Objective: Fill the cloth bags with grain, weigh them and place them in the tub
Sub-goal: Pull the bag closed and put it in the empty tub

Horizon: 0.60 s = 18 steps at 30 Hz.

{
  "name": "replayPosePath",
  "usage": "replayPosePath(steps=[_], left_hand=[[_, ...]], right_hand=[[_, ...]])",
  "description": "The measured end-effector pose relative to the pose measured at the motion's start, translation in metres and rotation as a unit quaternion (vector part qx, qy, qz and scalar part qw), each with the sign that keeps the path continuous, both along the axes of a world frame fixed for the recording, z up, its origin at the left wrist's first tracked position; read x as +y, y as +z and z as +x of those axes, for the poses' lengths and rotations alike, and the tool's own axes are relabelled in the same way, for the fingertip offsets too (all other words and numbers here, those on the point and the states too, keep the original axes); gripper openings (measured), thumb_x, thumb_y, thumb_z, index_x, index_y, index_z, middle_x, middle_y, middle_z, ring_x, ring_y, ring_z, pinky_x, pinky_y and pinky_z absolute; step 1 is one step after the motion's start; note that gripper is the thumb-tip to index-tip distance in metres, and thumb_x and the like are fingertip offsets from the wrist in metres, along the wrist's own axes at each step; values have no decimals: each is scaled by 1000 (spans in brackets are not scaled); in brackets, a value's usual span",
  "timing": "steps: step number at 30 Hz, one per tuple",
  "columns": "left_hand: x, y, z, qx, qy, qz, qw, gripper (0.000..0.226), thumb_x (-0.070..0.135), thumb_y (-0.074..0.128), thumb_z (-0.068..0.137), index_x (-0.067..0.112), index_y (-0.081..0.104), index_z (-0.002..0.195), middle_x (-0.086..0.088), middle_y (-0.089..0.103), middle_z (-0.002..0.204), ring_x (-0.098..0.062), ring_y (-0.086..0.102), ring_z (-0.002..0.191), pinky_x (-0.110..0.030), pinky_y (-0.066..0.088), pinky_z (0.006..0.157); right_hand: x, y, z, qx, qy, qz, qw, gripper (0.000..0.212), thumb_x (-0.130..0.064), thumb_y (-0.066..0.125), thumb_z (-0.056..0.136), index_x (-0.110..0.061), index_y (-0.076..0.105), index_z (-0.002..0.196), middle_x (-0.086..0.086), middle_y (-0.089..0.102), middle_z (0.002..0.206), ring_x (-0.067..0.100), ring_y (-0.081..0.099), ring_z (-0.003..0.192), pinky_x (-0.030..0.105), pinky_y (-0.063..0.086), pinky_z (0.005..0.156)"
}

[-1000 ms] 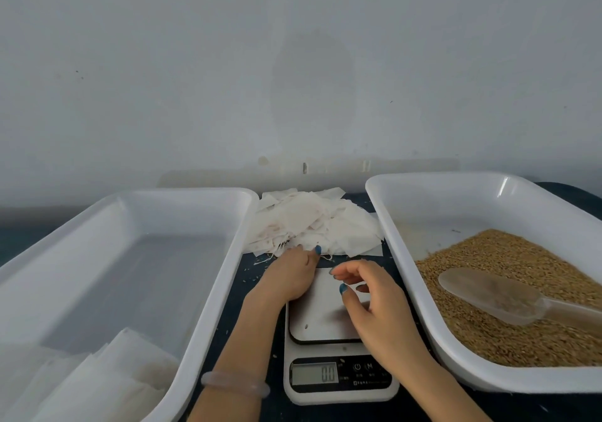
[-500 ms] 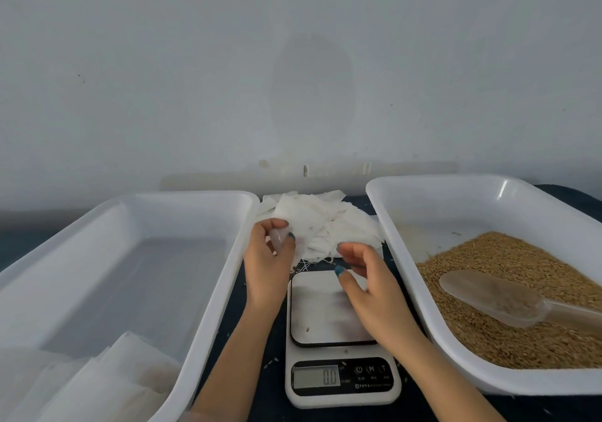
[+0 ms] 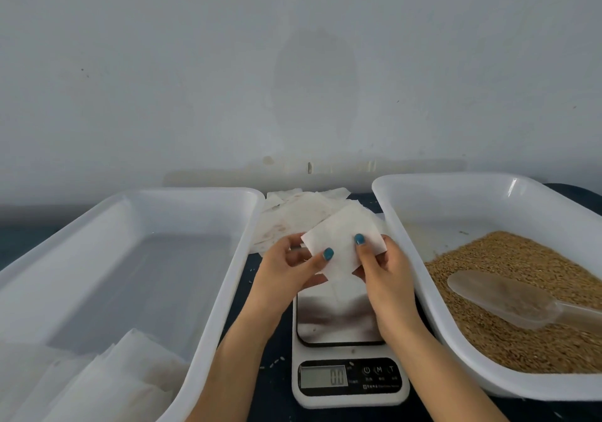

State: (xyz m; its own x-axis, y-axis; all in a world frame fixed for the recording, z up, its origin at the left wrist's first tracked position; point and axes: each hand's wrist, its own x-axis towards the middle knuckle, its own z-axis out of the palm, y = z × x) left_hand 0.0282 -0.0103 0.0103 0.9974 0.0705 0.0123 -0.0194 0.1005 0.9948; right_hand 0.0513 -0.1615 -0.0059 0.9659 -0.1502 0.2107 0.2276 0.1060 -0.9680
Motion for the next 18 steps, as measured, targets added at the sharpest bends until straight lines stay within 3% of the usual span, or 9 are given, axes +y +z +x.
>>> replayPosePath(steps=[5,8,10,12,16,18], left_hand=[[-2,-2,1,-9,54,-4,998,18,17,73,87,6,69,101,-3,77,86,-15,75,79,-21,58,67],[-1,-3,1,-73,179,76,978,6,18,74,88,13,70,89,2,75,77,-11,72,70,-20,57,63],[-5,-5,-2,-123,234,169,949,8,20,74,88,20,67,85,7,71,75,-5,68,70,-16,54,64],[-10,-5,-6,-178,249,241,921,13,18,74,87,22,62,84,9,66,77,-4,65,72,-14,51,64],[-20,-6,-10,-235,183,323,898,23,4,72,84,23,59,88,12,62,82,-8,63,78,-16,51,67],[-23,-6,-12,-233,158,325,903,30,1,72,83,27,57,89,14,63,84,-7,64,82,-15,52,71]], right_hand=[[2,0,1,10,8,58,998,16,-17,62,95,-18,58,110,3,68,108,8,70,92,18,56,67],[3,-2,-5,-38,-7,-74,996,46,-7,67,90,-23,41,124,-2,53,121,6,62,104,16,53,78],[4,-2,-13,-123,-66,-236,962,55,-6,72,86,-14,40,130,1,44,126,12,53,114,22,49,90],[4,-3,-19,-202,-88,-319,922,50,-8,74,83,-9,47,125,3,44,124,15,50,114,27,46,94],[7,4,-28,-166,35,-257,951,28,-21,65,93,-19,59,120,-7,61,117,5,60,107,18,50,92],[7,5,-27,-146,36,-228,962,20,-19,65,93,-24,62,112,-12,66,107,-2,63,101,11,50,86]])
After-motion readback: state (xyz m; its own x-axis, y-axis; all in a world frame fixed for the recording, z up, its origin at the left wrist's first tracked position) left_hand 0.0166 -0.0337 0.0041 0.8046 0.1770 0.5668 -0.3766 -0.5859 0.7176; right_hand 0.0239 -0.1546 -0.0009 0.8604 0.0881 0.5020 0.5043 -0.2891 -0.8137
